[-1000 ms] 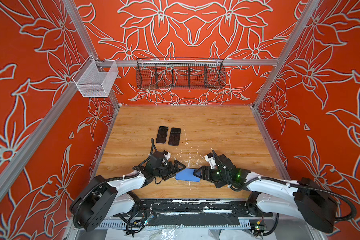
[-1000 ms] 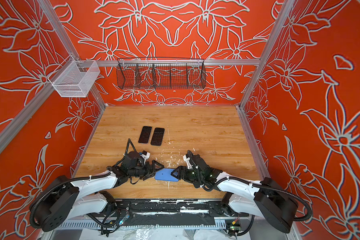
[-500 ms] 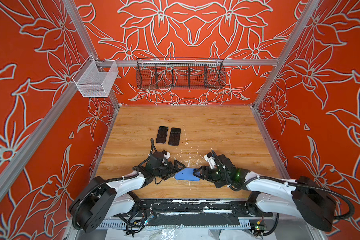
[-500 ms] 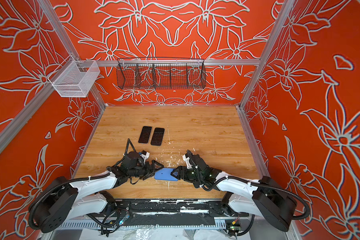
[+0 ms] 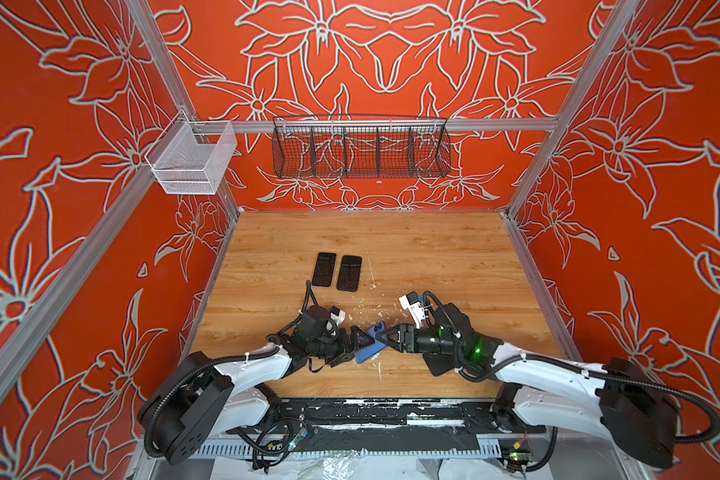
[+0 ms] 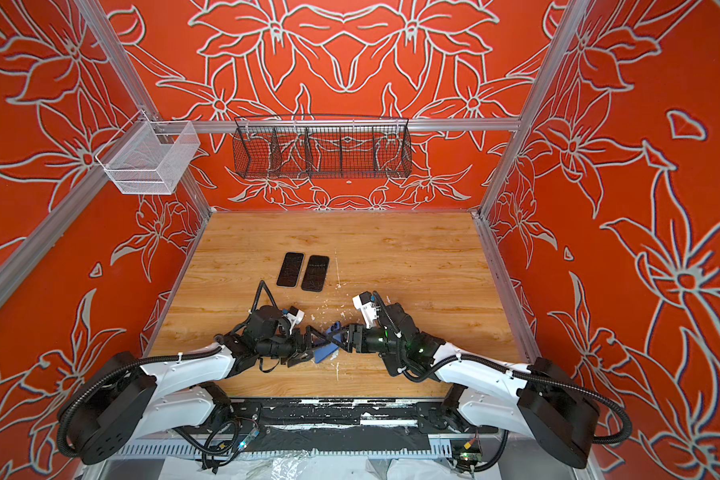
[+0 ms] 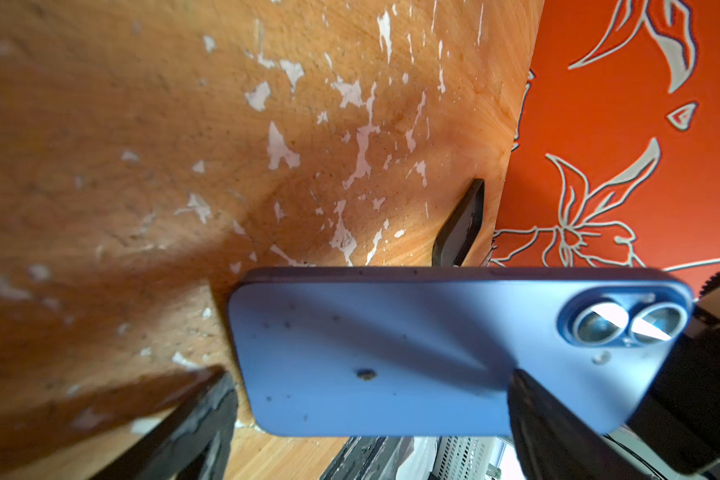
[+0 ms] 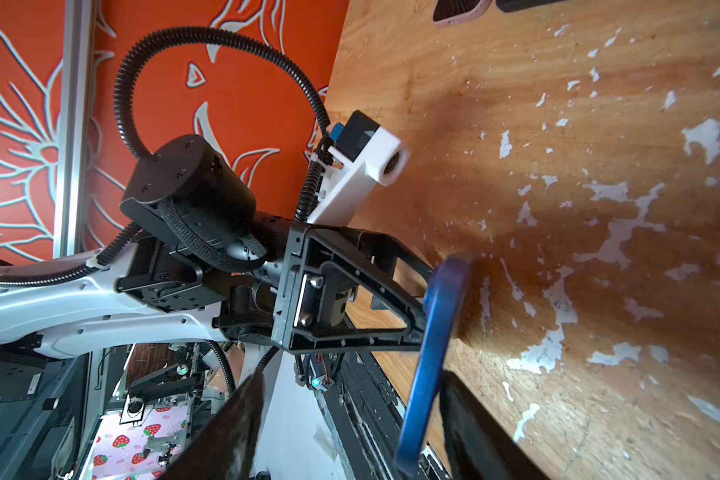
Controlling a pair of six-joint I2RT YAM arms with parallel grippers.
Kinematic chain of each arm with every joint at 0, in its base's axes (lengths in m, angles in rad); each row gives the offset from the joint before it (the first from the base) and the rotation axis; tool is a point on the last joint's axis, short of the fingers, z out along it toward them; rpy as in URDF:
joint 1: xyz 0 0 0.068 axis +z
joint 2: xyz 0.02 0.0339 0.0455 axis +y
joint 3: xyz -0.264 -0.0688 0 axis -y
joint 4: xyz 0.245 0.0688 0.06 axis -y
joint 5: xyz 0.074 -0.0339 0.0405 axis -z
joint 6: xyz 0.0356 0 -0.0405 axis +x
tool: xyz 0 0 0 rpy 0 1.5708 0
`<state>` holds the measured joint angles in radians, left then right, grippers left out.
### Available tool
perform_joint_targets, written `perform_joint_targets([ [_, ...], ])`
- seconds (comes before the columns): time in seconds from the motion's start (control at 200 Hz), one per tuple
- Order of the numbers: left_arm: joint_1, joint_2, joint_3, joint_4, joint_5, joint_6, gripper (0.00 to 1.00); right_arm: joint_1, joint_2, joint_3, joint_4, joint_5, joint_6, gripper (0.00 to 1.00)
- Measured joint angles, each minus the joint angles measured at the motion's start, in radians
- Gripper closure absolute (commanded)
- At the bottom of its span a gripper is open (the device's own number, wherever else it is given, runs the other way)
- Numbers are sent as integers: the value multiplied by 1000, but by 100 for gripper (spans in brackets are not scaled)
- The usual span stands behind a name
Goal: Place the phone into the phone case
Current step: 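Lift the blue phone with both grippers and carry it farther from the robot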
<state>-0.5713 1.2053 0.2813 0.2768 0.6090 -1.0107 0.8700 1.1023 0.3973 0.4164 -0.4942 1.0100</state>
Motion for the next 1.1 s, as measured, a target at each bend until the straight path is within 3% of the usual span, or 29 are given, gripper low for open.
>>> perform_joint_targets([
  [0.235,0,-6,-5,0,0,-1,0,0,-2,22,-107,19,-35,59],
  [0.55,0,-7,-9,7,2,-3,0,0,72,51,-150,23,-57,77],
  [0.771,4,-47,-18,-26,-7,-3,0,0,55,71,-249,51,-87,99],
  [0.966,80,-132,6,-161,-11,23,2,-21,-41,111,-409,116,-144,100],
  [1.101,161,-187,88,-240,-3,56,3,-108,-130,164,-500,138,-194,100],
])
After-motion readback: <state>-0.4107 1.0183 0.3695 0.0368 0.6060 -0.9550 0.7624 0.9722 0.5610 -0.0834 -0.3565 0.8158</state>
